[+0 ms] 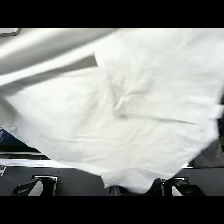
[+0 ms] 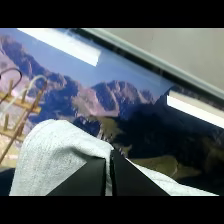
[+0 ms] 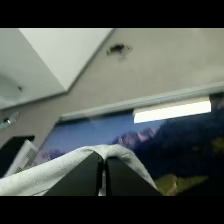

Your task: Fold the clothes and pants, and hang the long-sleeved shirts on hangers.

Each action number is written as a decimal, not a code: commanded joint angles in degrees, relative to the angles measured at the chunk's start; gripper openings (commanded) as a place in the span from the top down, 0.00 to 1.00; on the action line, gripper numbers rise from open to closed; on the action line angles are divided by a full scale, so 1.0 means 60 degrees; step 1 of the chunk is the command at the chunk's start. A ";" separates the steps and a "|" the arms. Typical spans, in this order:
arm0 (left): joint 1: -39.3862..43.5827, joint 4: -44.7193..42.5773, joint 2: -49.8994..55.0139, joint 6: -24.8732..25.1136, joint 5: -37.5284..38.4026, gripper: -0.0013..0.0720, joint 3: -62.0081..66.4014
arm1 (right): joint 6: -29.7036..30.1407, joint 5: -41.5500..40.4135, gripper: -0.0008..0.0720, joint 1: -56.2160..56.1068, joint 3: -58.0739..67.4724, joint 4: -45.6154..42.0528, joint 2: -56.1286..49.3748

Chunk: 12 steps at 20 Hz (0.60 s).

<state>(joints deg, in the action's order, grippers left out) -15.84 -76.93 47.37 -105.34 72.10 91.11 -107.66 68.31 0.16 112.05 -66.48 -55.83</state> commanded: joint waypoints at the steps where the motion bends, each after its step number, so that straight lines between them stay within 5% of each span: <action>1: 0.0102 0.0903 0.2269 0.0597 -0.0015 0.96 -0.0525 | -0.0353 0.1566 0.94 -0.0033 -0.0262 -0.0346 -0.2404; 7: 0.1504 0.0925 0.7504 0.0849 -0.2109 0.96 -0.0554 | -0.0171 0.0710 0.94 -0.0033 -0.0288 -0.0535 -0.7023; 12: 0.1996 0.0929 0.9719 0.1410 -0.2743 0.96 0.0357 | -0.0171 -0.0430 0.94 -0.0033 -0.0284 -0.0448 -0.9045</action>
<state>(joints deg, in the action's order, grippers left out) -5.58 -71.90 98.06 -99.33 58.35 90.63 -108.68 69.04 0.01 110.37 -69.65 -103.18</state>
